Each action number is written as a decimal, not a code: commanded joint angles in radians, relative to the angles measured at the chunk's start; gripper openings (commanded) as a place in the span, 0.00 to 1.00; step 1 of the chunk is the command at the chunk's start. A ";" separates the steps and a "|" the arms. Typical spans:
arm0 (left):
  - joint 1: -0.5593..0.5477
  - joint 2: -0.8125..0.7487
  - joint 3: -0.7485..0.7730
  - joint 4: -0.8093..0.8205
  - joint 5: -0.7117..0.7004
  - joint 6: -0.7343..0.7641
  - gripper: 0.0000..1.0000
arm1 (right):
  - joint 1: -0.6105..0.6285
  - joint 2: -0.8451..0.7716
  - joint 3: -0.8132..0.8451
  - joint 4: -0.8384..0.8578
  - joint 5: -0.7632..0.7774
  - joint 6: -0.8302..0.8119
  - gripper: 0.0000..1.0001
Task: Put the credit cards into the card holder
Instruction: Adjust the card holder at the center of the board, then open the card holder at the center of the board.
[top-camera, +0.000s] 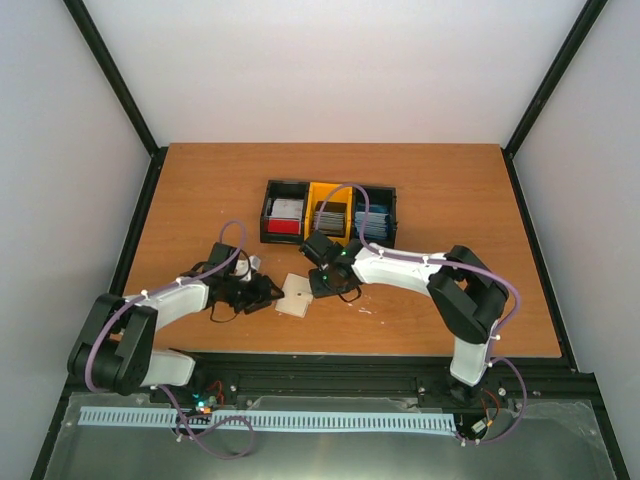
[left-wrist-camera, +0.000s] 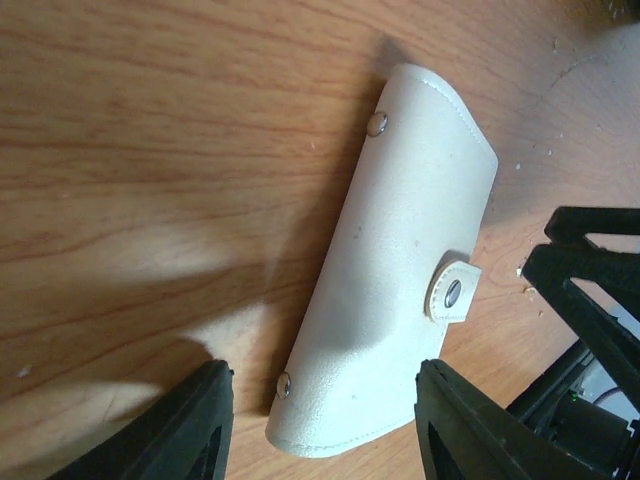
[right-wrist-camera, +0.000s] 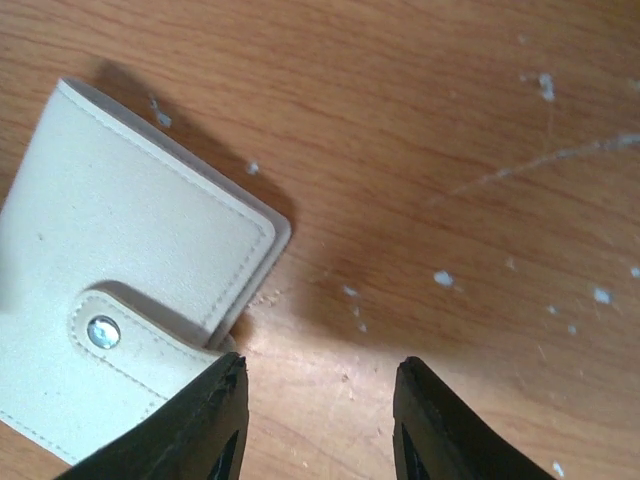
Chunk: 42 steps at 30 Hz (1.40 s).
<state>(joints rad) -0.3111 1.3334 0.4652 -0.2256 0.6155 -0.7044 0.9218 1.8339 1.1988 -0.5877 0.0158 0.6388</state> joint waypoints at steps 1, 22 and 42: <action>-0.008 0.017 0.033 -0.001 -0.081 0.030 0.52 | 0.022 -0.039 0.033 -0.087 0.033 0.052 0.42; -0.191 0.125 0.002 0.017 -0.108 -0.130 0.29 | 0.121 0.087 0.176 -0.154 0.033 0.092 0.47; -0.191 0.104 -0.007 0.010 -0.200 -0.300 0.36 | 0.116 0.144 0.148 -0.035 0.146 -0.047 0.46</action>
<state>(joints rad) -0.4969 1.3914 0.4801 -0.1287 0.5220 -0.9619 1.0367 1.9659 1.3537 -0.6655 0.1200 0.6308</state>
